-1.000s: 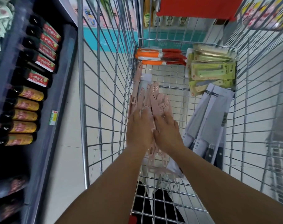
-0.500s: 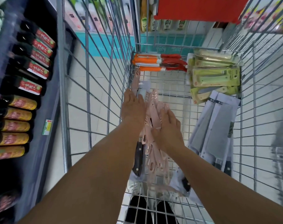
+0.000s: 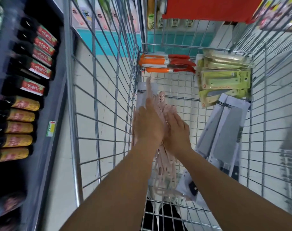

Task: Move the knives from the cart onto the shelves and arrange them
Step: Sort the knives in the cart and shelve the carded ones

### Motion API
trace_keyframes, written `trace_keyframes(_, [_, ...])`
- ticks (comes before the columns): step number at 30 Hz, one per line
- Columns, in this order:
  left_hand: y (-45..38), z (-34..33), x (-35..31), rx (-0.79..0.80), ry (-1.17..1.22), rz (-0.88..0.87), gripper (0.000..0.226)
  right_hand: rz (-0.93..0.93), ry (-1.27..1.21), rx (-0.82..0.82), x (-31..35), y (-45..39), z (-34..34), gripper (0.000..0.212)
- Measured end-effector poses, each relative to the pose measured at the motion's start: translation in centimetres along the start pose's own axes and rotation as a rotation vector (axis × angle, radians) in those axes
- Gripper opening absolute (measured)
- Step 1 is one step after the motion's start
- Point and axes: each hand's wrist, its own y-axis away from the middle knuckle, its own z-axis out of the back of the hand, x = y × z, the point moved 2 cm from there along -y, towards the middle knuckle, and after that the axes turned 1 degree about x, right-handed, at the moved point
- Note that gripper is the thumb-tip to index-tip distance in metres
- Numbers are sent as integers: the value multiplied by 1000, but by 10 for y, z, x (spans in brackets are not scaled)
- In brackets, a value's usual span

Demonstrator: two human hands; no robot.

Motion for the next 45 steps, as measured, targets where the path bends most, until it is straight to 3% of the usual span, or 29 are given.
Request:
trace_keyframes(2, [28,-3,-4,32,246,40,71,-57,-157,-50,1,5,3,62])
trace_keyframes(4, [54,-14,4,105,309,133,57,-89,-158,-68,-2,15,1,63])
trace_keyframes(8, [85,-26,30,253,30,200,38,-164,-175,-17,-8,36,-4,62])
trace_keyframes(13, [101,-23,47,240,-86,243,46,-130,-123,69,-4,45,-14,77])
trace_keyframes(18, [94,-33,47,253,-168,320,38,-167,-49,151,-6,43,-20,95])
trace_keyframes(24, [95,-39,46,339,-201,356,65,-194,-56,117,-8,44,-12,84])
trace_keyframes(27, [96,-39,48,353,-139,405,77,-192,-44,106,-11,44,-7,78])
trace_keyframes(34, [93,-32,49,269,40,492,55,-250,-138,45,-16,43,-3,78])
trace_keyframes(39, [88,-19,45,320,316,494,25,-264,-208,22,-18,43,-2,80])
trace_keyframes(45, [94,6,37,368,730,523,26,-277,-227,42,-19,41,-1,79])
